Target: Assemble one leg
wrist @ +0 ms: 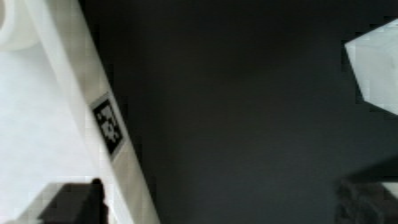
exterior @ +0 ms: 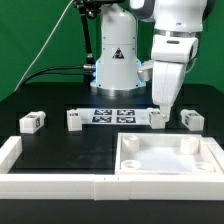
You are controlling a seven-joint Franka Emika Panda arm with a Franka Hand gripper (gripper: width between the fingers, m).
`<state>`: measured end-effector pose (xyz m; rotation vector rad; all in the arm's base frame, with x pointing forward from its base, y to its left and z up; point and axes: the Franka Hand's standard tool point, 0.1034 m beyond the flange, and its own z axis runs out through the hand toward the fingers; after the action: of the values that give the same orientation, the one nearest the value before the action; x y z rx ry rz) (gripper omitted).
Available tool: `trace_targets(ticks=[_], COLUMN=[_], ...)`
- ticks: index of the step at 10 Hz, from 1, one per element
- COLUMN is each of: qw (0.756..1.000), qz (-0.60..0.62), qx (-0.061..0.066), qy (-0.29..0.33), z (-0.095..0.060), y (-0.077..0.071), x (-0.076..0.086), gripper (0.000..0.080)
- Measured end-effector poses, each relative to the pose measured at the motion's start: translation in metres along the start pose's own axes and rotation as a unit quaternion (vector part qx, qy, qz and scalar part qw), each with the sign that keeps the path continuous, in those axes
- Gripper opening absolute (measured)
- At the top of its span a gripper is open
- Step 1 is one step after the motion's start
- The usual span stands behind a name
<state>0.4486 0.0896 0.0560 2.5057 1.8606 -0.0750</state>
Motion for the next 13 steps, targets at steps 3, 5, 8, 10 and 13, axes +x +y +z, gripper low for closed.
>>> trace_targets(ticks=[3,5,8,10,13], qw=[0.995,0.965,0.904,0.907,0.907], qz=[0.095,0.262,0.426,0.421,0.42], qx=[0.003,0.004,0.016,0.017,0.025], qy=[0.002,0.018,0.017,0.016,0.009], z=[0.0,0.006,0.01,0.011,0.012], y=[-0.001,-0.014,-0.041,-0.057,-0.074], x=[0.001,0.003,0.022,0.043,0.06], gripper=[0.0649,0.0649,0.0649,0.0649,0.0649])
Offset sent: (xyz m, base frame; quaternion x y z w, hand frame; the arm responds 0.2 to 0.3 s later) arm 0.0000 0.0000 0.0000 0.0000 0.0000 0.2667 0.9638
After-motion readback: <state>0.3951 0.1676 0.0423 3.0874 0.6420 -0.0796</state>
